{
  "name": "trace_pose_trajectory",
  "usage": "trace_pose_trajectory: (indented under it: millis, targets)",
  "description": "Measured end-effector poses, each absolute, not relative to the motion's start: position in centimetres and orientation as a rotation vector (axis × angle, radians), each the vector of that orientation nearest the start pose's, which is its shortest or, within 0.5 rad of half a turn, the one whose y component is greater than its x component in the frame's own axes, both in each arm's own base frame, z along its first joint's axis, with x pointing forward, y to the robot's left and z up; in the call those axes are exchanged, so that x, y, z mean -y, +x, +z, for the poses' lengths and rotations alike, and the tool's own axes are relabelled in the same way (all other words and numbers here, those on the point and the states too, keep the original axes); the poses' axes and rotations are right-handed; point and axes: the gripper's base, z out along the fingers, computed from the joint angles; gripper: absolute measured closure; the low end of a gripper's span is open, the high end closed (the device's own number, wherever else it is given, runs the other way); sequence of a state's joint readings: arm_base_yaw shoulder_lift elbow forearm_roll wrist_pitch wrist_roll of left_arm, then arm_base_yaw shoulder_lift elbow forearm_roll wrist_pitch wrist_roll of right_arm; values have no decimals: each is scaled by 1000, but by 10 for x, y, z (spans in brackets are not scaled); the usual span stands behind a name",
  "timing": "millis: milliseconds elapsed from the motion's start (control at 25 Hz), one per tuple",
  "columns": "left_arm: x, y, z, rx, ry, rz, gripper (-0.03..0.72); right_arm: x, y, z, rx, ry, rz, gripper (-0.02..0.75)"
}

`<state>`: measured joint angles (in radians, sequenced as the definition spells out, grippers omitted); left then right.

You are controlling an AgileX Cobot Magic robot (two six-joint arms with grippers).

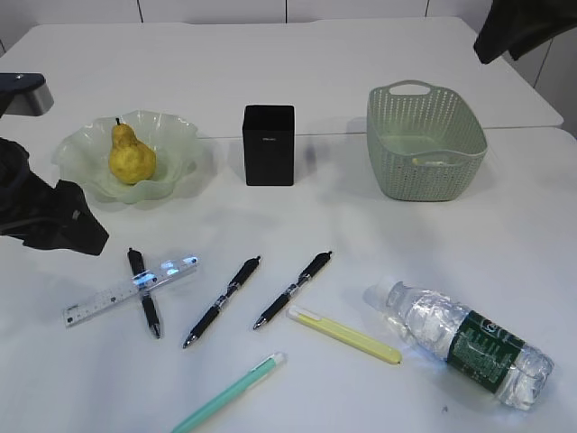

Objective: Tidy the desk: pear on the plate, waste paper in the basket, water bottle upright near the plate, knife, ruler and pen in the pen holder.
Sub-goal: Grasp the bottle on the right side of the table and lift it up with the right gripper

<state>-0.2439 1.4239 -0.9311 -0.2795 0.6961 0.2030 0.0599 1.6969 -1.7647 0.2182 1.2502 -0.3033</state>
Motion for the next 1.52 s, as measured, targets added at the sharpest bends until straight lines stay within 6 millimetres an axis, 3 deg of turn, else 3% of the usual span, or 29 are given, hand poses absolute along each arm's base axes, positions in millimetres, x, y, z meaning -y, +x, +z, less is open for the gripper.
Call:
trace_pose_trajectory:
  millis: [240, 320, 600, 880, 920, 1120, 1520]
  targets:
    - [83, 264, 250, -2653, 369, -323, 151, -54, 332, 386, -2575, -555, 220, 396]
    - [83, 264, 249, -2655, 370, -324, 151, -81, 315, 384, -2562, -705, 202, 396]
    - [83, 264, 249, -2657, 371, -324, 151, -120, 296, 358, -2588, -957, 112, 396]
    - [83, 264, 249, -2657, 371, -324, 151, -120, 290, 335, -2655, -1014, 76, 396]
    - [83, 264, 249, -2657, 371, -324, 151, -119, 288, 324, -2689, -1037, 67, 396]
    - [83, 264, 249, -2659, 368, -329, 151, -116, 281, 303, -2748, -1089, 65, 396]
    - [84, 264, 250, -2659, 356, -345, 151, -117, 283, 289, -2773, -1138, 62, 381]
